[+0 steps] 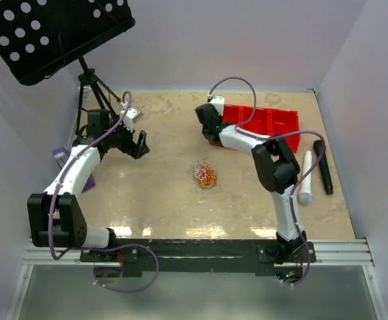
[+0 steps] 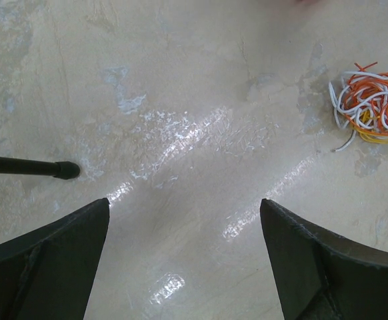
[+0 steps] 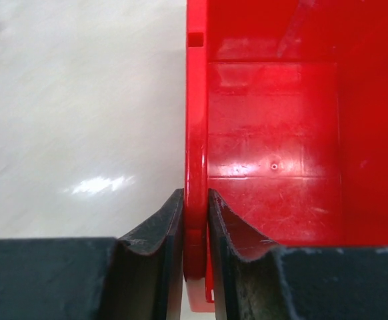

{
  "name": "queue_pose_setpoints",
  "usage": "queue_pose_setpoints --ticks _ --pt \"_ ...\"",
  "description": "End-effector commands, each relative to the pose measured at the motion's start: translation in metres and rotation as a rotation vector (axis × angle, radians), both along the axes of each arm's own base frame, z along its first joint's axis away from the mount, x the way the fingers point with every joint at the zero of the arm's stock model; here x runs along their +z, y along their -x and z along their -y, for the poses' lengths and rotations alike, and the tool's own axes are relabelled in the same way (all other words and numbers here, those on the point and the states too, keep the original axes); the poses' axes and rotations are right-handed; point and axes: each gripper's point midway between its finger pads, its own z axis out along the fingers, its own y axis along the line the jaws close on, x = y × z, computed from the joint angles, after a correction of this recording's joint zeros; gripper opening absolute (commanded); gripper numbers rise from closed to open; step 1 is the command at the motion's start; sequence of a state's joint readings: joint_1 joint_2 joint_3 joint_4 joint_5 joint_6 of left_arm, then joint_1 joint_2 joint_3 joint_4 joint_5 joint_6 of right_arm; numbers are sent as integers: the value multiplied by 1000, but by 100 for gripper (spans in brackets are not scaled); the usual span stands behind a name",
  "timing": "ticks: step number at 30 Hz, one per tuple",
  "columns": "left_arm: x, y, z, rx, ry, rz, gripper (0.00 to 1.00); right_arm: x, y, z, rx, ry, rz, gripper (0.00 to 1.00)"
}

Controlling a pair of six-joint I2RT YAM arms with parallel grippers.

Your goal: Untangle the cables

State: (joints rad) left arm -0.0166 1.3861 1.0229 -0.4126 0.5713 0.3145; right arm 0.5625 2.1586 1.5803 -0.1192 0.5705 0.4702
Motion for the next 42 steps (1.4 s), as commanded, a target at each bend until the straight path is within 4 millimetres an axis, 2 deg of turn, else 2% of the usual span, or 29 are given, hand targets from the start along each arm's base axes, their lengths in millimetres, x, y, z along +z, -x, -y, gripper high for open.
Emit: queue_pose_setpoints --ticks 1,10,12,16,19,22,23,28,30,33,37,42 --pt "26 -2 2 -5 5 79 100 -7 37 -79 133 -70 -42 22" --pt "17 6 -1 -3 -18 72 100 8 77 -191 267 -226 -43 26" --pt "16 8 -2 -5 -24 75 100 16 82 -213 282 -262 -34 30" --pt "15 11 -4 -4 -37 81 100 23 83 -237 298 -341 -40 45" --pt "10 14 -6 -2 -51 75 100 34 83 -245 310 -379 -32 56" --pt "6 15 -8 5 -55 67 100 48 90 -240 321 -385 -26 67" --pt "5 15 -7 5 -56 64 100 60 92 -235 323 -390 -14 69" --pt "-1 11 -3 12 -20 48 100 96 111 -190 305 -354 62 70" --pt "-3 8 5 0 1 37 100 92 122 -172 297 -330 60 69" --pt "-5 -2 16 7 39 21 100 73 138 -144 281 -272 48 68" --pt "-8 -23 25 36 74 33 100 34 155 -111 247 -189 12 69" --pt "-17 -46 36 58 112 9 100 9 162 -103 257 -159 -19 73"
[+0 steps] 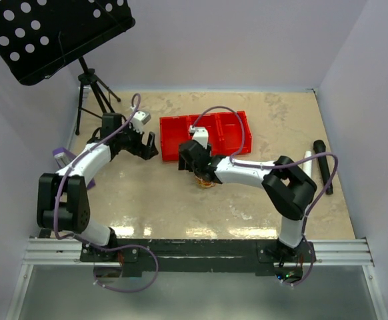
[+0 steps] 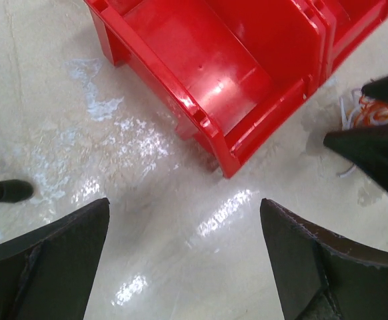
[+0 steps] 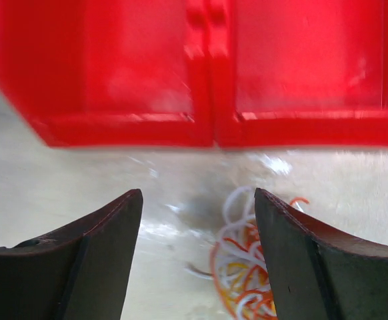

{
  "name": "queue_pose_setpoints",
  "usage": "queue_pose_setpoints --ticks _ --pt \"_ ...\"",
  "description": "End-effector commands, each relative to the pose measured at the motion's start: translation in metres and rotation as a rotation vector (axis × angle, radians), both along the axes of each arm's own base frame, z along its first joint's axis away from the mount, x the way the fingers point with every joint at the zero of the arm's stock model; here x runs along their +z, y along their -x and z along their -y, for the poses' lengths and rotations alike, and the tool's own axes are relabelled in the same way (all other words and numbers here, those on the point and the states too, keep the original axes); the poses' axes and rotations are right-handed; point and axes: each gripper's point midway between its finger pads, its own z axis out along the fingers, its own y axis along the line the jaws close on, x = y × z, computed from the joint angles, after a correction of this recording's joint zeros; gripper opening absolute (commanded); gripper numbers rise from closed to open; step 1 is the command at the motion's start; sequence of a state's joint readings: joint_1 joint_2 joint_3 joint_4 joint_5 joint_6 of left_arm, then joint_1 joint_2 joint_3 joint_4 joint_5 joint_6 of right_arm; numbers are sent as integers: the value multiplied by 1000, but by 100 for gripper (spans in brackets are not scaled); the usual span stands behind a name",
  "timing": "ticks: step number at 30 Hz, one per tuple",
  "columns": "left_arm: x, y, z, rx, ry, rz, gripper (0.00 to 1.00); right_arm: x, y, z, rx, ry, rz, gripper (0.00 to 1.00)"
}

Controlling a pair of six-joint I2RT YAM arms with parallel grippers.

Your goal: Untangle the cables

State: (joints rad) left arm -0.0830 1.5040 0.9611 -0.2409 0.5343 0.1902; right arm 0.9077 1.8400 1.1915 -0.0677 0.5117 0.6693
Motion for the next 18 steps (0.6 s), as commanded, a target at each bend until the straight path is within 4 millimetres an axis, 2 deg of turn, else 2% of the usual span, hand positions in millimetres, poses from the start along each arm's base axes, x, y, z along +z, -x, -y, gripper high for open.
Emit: queue_pose_setpoints --ticks 1,5,9,12,17,18 --pt "26 -38 17 27 72 86 100 -8 -6 6 -26 29 27 73" --pt "25 -49 41 -6 79 80 100 -15 -4 12 -40 51 20 73" --pt "19 -57 55 -16 66 74 100 -21 8 19 -37 36 -6 67" --pt "13 -63 62 -9 47 79 100 -33 28 21 -10 2 -55 62" --pt "3 -74 62 27 -22 108 100 -45 74 16 43 -45 -126 53" --pt "1 -75 61 33 -43 115 100 -49 90 12 75 -48 -143 52"
